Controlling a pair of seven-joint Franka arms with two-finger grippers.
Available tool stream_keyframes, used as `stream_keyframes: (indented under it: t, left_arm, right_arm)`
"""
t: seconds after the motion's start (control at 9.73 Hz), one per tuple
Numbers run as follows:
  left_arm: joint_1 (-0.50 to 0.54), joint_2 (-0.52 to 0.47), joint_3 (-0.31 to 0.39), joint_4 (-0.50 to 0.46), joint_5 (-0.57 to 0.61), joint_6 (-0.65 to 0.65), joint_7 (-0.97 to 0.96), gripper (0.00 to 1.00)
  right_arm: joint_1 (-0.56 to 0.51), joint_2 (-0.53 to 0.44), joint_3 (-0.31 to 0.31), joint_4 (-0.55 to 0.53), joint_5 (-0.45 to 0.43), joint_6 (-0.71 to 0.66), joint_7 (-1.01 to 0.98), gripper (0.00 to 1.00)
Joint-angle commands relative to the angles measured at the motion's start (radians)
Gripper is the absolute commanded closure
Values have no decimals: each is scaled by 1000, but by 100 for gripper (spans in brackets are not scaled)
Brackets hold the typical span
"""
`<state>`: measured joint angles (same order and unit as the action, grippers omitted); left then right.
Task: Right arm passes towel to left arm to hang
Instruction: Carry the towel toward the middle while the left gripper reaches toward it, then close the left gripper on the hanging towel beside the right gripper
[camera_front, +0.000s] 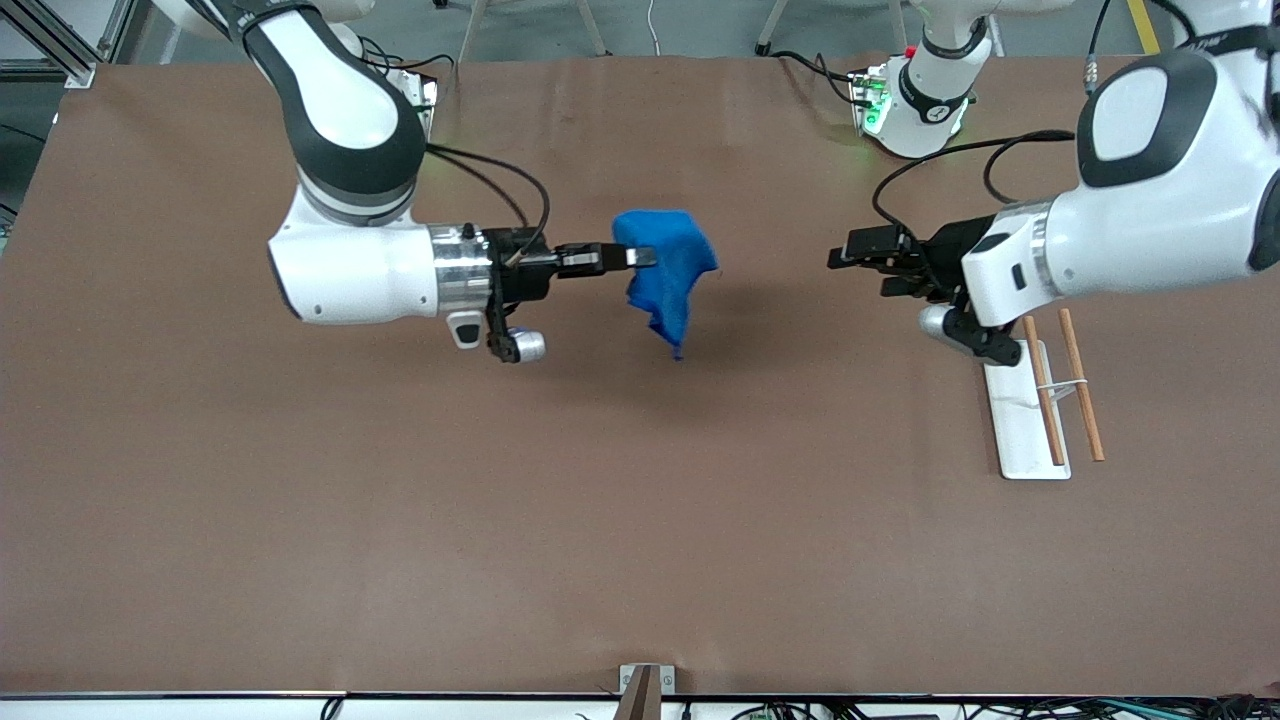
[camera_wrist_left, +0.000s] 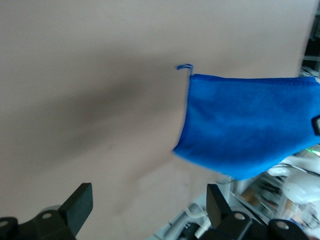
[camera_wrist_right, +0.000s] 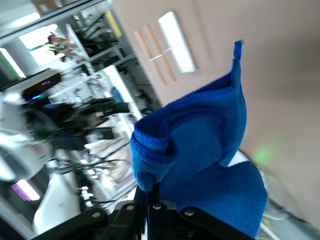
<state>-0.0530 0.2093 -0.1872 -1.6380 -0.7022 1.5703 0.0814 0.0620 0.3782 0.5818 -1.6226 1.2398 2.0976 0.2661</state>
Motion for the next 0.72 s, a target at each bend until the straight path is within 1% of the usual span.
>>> stream_keyframes:
  t: [0.0,0.1,0.21,0.41,0.51,0.62]
  left_arm:
    - [51,15,0,-132,-177,-36,172,0]
    - [59,16,0,-176,-235,-41,199,0]
    - [68,22,0,-202,-282,-42,216,0]
    - [90,28,2,-242,-402,-88,241,0]
    - [105,30,0,-264,-457,-122,242,2]
    - [108,30,0,-288,-509,-134,270,3]
  right_arm:
    - [-16,-2,59,-14,192,39,-13,99]
    - [-16,-4,72,-14,267,38,-19,99]
    - [-16,-4,79,-14,321,38,-33,99]
    - [-13,-4,92,-14,413,39,-39,99]
    - [-8,-4,92,-14,455,39,-48,99]
    - [-2,-4,93,-16,501,39,-88,99]
